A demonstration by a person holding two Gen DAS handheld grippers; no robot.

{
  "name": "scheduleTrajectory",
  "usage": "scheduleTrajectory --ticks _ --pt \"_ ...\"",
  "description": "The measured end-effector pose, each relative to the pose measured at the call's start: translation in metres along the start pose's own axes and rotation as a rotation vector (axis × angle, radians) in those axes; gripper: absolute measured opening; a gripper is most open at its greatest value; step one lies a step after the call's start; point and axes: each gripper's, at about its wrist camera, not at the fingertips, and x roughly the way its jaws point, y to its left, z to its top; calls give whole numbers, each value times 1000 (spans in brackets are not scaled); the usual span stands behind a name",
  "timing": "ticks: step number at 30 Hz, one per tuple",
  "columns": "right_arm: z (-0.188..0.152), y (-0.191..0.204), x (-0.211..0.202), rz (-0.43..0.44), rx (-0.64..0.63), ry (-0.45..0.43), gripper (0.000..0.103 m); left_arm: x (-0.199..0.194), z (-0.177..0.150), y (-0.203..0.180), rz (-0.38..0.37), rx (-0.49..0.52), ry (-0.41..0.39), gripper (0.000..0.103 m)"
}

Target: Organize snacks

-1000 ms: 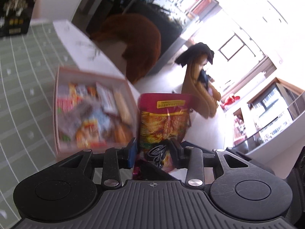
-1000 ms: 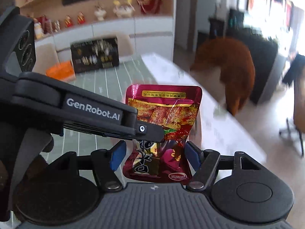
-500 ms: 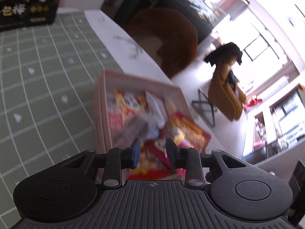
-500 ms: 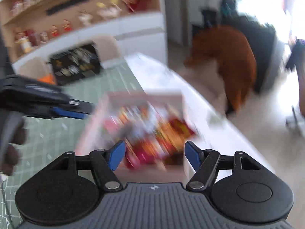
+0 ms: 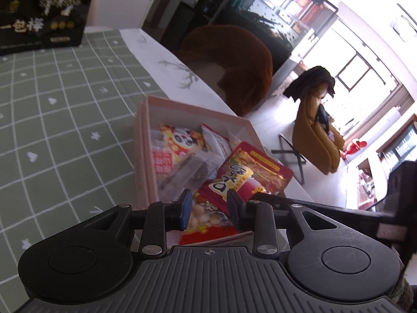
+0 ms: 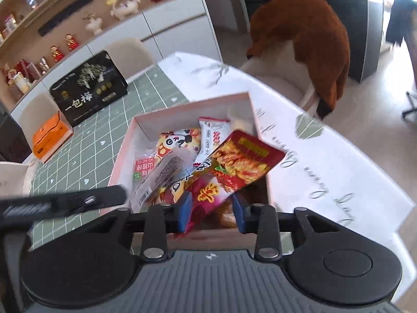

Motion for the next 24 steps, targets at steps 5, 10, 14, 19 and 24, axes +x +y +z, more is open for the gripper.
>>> scheduleTrajectory --ticks 5,10,14,19,24 --pt "17 16 31 77 15 29 13 -8 -7 6 66 22 -27 34" --pt "21 29 43 10 -37 22 19 -15 -21 2 144 75 -15 34" --pt "7 33 18 -65 -87 -26 21 -26 -32 -8 132 80 -18 34" --pt "-31 40 -30 -115 -172 -135 62 -37 -58 -22 132 127 -22 34" --pt "-85 33 -45 -82 -176 -203 73 -43 -107 -12 214 180 -34 34"
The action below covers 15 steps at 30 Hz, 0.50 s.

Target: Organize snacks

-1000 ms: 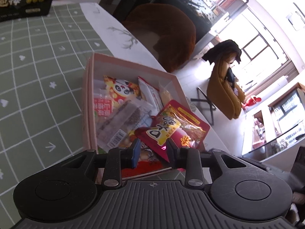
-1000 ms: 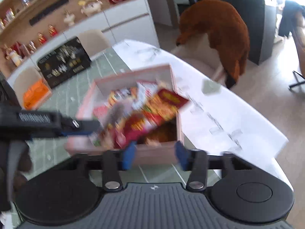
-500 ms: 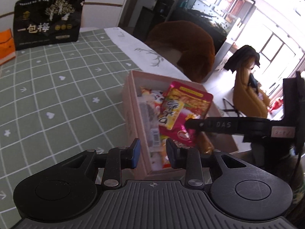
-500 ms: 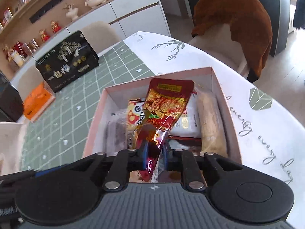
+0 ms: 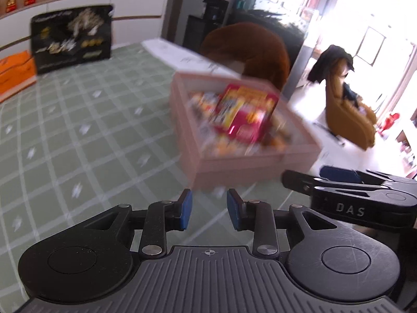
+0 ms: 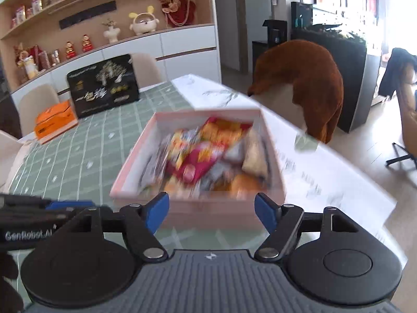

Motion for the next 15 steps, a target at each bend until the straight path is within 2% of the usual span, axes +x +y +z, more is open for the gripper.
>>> scheduleTrajectory --ticks 5,6,8,11,13,15 --pt "-48 -6 14 17 137 117 73 5 -44 17 71 5 16 34" --pt "-55 -6 15 18 164 124 74 3 -50 16 71 19 -19 34" --pt "-64 2 9 -6 152 75 74 2 -55 12 82 54 -47 35" --pt "-70 16 9 -56 88 73 77 4 -58 2 100 115 -81 35" --pt "-75 27 11 -119 26 71 80 7 -61 -7 125 157 -106 36" --pt "-80 34 12 -187 -3 60 94 9 -66 -14 150 193 -141 36"
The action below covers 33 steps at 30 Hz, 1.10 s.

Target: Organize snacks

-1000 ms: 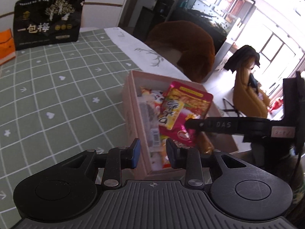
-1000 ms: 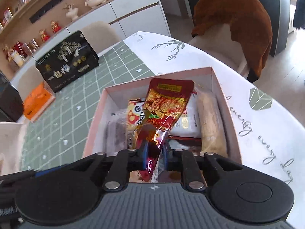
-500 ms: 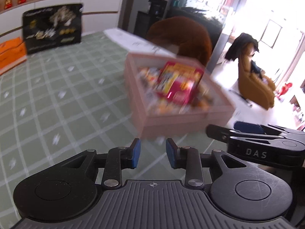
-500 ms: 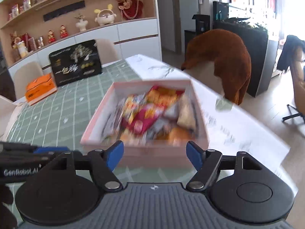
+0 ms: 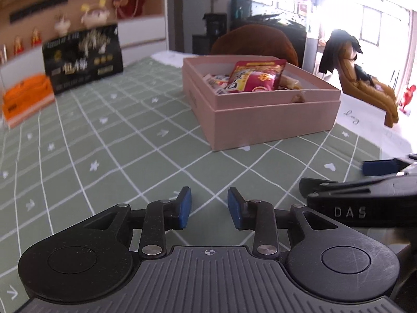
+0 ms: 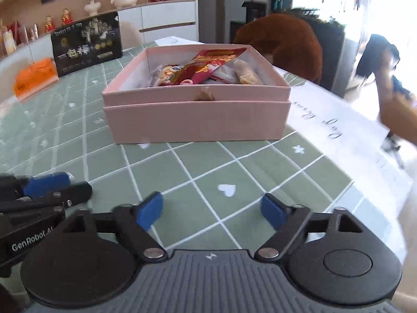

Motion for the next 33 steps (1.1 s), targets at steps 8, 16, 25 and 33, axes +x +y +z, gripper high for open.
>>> scheduleTrajectory --ticks 8,16,25,33 --pt "-8 -11 1 -49 78 -20 103 2 1 2 -14 -23 -12 36" --pt "-13 -12 0 -28 60 -62 103 3 1 2 -15 -24 -12 36" --pt "-13 -12 0 -28 60 -62 103 3 1 2 -15 -24 -11 36" --pt "-14 -12 0 -29 60 -63 103 3 1 2 -13 -23 -11 36"
